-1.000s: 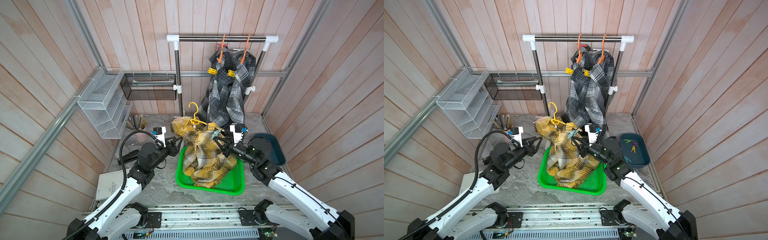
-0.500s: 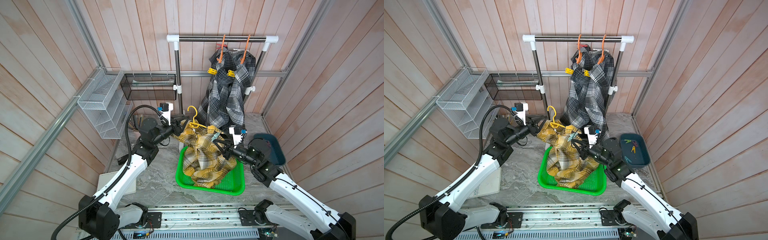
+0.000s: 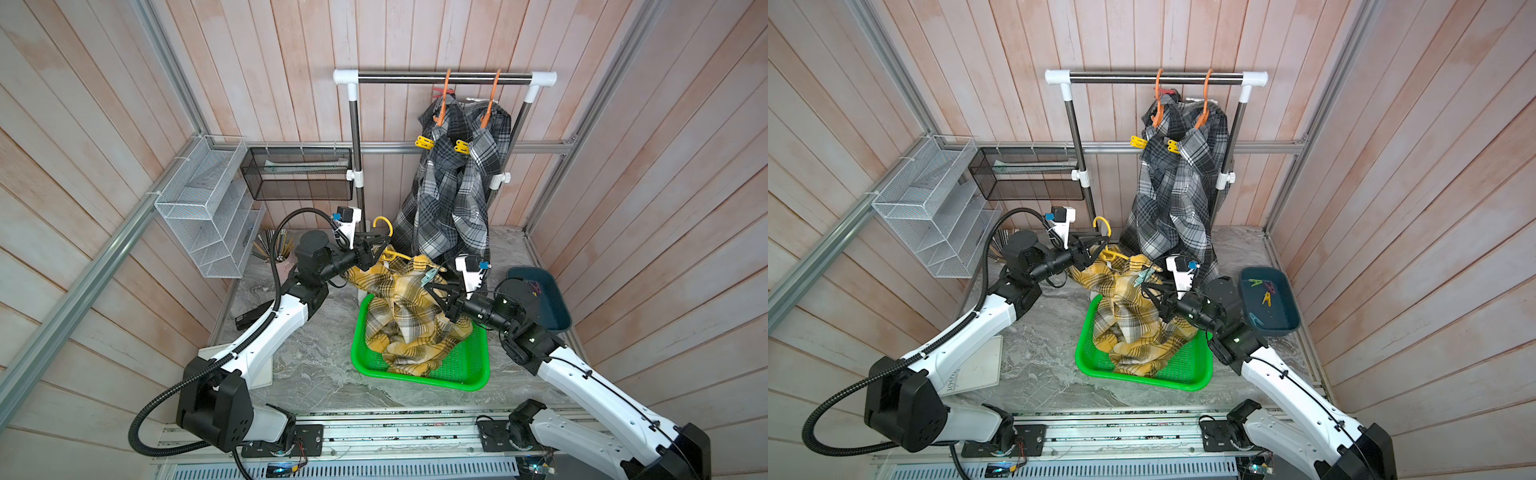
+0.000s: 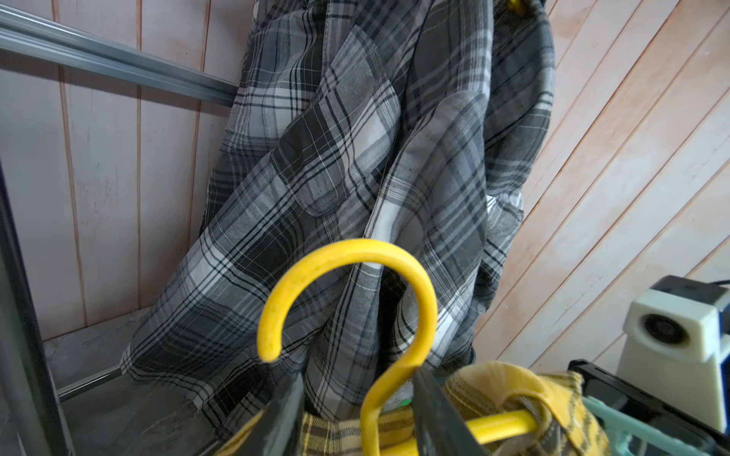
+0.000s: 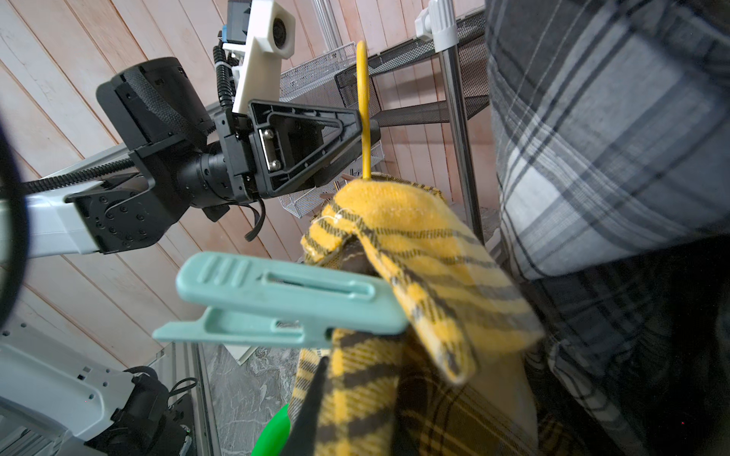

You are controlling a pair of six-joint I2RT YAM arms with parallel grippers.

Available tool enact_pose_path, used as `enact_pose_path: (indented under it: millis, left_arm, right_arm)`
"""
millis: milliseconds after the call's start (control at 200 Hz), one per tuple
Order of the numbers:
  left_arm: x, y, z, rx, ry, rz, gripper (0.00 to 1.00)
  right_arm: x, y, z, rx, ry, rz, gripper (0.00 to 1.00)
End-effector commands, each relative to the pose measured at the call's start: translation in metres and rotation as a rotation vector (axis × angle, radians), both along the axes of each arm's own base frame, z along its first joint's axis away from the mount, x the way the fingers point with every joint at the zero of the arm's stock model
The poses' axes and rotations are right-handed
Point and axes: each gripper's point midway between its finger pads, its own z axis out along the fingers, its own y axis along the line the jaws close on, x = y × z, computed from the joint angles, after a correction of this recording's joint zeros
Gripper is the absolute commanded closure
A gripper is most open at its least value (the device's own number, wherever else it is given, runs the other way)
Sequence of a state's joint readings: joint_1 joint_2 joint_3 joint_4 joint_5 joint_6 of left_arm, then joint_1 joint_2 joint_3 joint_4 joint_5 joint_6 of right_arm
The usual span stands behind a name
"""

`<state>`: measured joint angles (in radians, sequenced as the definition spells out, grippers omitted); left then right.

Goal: Remove the clothespins securing long-sleeve shirts to the hanger
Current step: Place the long-sleeve shirt at the bin, then remove the clamp from the hanger.

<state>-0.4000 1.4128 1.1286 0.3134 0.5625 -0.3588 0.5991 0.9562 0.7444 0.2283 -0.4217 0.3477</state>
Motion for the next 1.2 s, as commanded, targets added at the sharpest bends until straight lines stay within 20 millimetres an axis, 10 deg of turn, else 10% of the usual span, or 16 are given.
enact_pose_path:
  millis: [0,195,715,920,1195]
  left_arm:
    - [-0.005,-0.004,0.029,-0.040,-0.100,-0.036,0.51]
    - [-0.004,-0.012,0.027,-0.044,-0.096,-0.061,0.52]
    - [-0.006,-0.013,0.016,0.001,-0.116,-0.038,0.92]
    - [-0.003,-0.008,0.005,0.069,-0.124,0.002,1.00]
    - [0.003,-0.005,-0.002,0.122,-0.103,0.034,1.00]
  right_arm:
    - [-0.005,0.007,0.005,0.019,-0.018,0.033,1.00]
    - [-0.005,0.014,-0.001,0.018,-0.005,0.037,1.00]
    - [0.000,0.014,-0.012,-0.022,0.024,0.009,1.00]
    - [0.005,0.005,-0.013,-0.084,0.014,-0.044,0.57]
    - [0.007,-0.010,-0.014,-0.222,-0.018,-0.111,0.39]
